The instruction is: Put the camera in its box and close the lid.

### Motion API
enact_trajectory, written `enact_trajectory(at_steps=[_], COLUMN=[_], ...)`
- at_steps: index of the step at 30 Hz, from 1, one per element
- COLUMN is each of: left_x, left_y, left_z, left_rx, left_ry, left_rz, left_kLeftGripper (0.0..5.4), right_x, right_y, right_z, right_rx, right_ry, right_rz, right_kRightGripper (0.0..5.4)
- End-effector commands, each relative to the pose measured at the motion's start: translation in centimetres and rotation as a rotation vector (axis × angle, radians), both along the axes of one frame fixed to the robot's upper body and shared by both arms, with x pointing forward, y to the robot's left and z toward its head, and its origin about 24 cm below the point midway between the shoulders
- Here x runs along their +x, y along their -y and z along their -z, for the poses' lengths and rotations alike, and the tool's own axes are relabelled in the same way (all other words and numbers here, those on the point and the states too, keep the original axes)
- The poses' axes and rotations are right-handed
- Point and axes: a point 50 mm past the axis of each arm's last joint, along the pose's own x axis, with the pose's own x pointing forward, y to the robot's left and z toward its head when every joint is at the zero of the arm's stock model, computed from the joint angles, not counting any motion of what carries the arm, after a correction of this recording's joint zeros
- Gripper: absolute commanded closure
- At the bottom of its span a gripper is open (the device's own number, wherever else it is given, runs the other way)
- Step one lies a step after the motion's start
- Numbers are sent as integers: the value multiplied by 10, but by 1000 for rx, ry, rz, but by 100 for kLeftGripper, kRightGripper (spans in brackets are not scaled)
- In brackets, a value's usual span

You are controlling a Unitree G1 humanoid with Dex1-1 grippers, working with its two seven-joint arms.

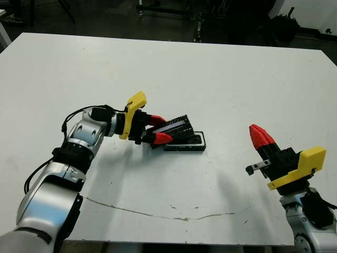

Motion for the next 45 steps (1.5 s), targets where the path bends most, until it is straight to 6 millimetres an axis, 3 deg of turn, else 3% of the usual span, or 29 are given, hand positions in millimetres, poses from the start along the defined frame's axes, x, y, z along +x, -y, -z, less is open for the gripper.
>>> enact_trajectory(at_steps=[1,29,45], left_x=[-4,-16,-19], left_y=[6,22,29], left_z=[10,37,37], left_rx=[24,34,32], left_ry=[-42,-46,-34], left_rz=[32,120,157], left_kLeftGripper=[225,226,226], right_x=[0,-3,-3], right_y=[2,5,4], right_z=[2,6,8], right_rx=[-8,18,17], right_ry=[-11,-31,-35], right_rz=[4,13,15], right_kRightGripper=[540,540,540])
